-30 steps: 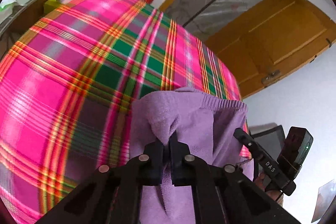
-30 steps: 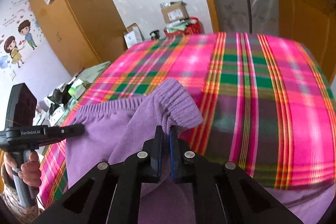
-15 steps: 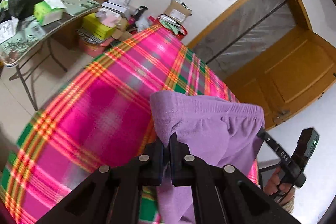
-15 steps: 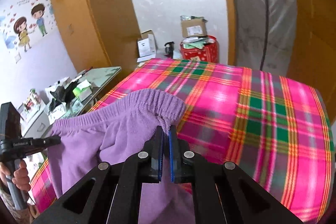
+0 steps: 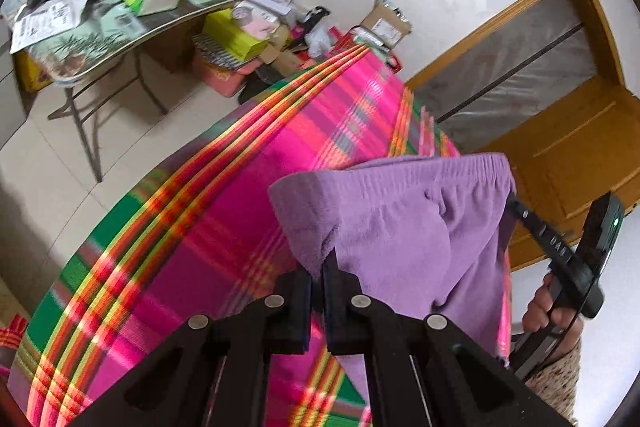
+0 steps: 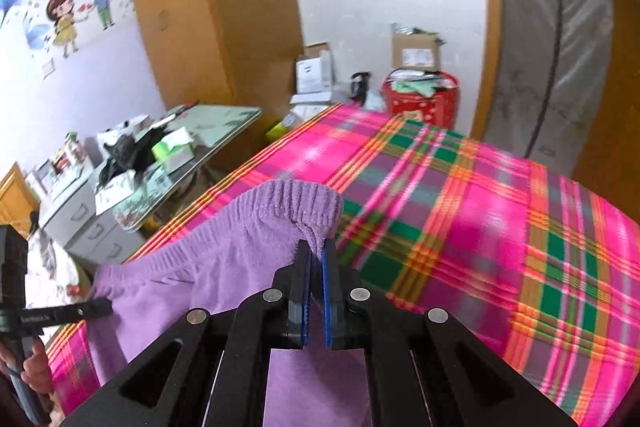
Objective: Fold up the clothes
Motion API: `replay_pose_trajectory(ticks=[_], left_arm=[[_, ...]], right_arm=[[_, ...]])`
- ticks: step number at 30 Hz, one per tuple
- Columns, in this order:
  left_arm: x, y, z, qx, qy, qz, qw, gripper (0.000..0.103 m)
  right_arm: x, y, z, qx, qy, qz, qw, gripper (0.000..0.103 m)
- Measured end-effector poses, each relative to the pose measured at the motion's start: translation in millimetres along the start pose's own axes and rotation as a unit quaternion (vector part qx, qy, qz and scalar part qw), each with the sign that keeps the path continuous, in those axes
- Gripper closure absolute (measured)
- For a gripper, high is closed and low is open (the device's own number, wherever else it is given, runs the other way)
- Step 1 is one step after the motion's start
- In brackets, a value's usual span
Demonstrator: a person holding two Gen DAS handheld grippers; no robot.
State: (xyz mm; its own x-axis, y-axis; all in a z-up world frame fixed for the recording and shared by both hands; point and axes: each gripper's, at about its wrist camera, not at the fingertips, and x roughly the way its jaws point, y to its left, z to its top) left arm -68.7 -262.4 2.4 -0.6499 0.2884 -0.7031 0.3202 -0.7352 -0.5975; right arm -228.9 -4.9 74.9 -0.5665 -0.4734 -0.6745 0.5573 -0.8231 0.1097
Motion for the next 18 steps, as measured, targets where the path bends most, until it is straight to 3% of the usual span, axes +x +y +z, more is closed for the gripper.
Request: replay_pose_trajectory(ticks=[8, 11, 14, 18], left_arm=[[1.0, 17.7, -12.0, -0.009, 0.03, 0.029, 0.9991, 0.095], [-6.4, 12.5, -11.5, -0.002, 0.028, 0.042, 0.9987, 0.089], [-17.8, 2.9, -9.4, 0.014, 0.015, 0.055, 0.9983, 0.08], [-35.1, -14.2, -5.7, 0.034, -0.004, 0.071, 0.9969, 0.078]], right_arm=[[27.0, 6.0, -16.0, 0.012, 0.059, 0.036, 0.998, 0.09], [16.2, 1.4, -21.8, 0.009, 0.065, 0.038, 0.997, 0.077], [-4.8, -5.1, -29.8, 0.003, 0.063, 0.045, 0.997, 0.072], [-34.8, -20.8, -51.9, 0.015, 0.061, 0.046, 0.997, 0.071]])
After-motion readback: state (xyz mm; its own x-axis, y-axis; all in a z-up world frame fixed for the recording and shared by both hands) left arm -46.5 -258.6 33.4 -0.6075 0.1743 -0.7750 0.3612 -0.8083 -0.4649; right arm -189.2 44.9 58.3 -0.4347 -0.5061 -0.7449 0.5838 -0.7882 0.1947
